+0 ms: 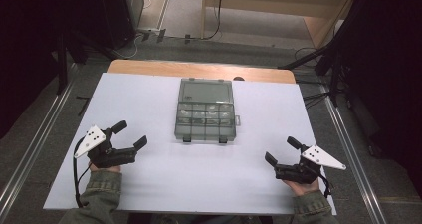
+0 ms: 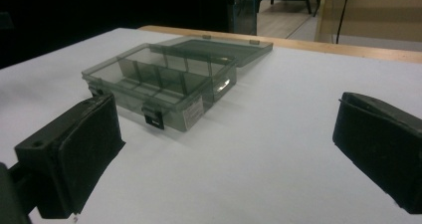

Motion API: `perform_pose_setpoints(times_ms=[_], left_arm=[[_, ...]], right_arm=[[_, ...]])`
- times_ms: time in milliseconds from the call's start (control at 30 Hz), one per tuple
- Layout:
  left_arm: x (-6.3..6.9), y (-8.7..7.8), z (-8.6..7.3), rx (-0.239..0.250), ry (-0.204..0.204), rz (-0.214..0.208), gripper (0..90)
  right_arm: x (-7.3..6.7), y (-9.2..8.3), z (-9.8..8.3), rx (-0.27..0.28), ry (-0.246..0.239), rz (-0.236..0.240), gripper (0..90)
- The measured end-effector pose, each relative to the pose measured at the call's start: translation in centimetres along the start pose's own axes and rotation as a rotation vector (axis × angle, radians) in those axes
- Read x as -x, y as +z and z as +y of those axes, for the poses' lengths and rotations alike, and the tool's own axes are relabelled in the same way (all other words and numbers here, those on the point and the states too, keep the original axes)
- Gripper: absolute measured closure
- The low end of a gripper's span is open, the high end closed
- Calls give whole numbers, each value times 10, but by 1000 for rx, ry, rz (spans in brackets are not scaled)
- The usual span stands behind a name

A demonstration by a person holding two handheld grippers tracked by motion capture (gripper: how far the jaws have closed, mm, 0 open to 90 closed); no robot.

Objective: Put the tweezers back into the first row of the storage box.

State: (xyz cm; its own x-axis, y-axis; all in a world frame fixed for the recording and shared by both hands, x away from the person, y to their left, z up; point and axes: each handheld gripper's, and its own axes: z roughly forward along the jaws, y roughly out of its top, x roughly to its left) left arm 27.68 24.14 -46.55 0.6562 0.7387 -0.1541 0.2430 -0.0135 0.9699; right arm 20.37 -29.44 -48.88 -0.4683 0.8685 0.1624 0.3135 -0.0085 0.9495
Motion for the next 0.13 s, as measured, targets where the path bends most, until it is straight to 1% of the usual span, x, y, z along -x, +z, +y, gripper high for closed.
perform_pose_setpoints(times_ms=[133], left_arm=[[-1,-1,0,3,-2,3,57]], right_arm=[[0,-1,0,9,-11,-20,0]])
